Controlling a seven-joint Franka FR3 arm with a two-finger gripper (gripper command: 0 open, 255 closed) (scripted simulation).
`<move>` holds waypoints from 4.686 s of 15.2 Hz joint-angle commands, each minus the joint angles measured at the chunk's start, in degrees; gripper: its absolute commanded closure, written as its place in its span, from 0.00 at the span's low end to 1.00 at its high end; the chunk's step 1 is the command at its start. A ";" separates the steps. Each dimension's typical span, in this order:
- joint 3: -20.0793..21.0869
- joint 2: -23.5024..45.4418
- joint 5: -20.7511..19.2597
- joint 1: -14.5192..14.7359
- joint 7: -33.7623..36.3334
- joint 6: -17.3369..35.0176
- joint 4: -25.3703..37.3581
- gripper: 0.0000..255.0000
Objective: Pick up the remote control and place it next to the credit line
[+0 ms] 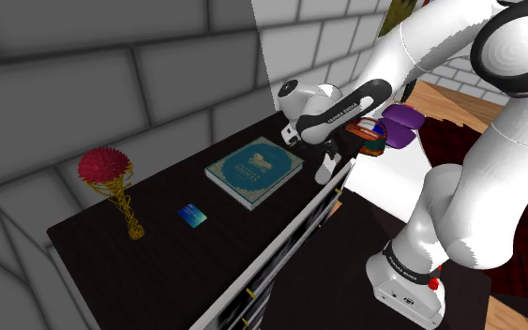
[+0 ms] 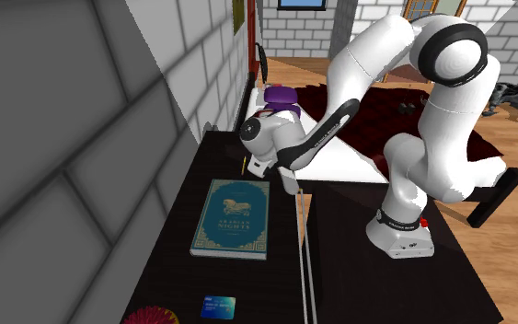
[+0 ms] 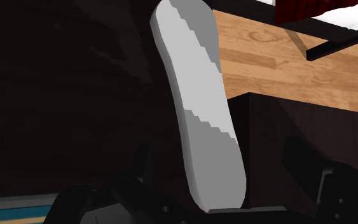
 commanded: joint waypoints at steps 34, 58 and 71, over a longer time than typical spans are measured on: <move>-21.09 -2.13 35.78 -1.63 -48.87 34.61 -13.69 0.00; -17.61 -16.04 18.87 -6.73 -36.51 22.25 -11.69 1.00; -5.16 -23.58 16.73 -4.98 -20.53 17.51 -15.50 1.00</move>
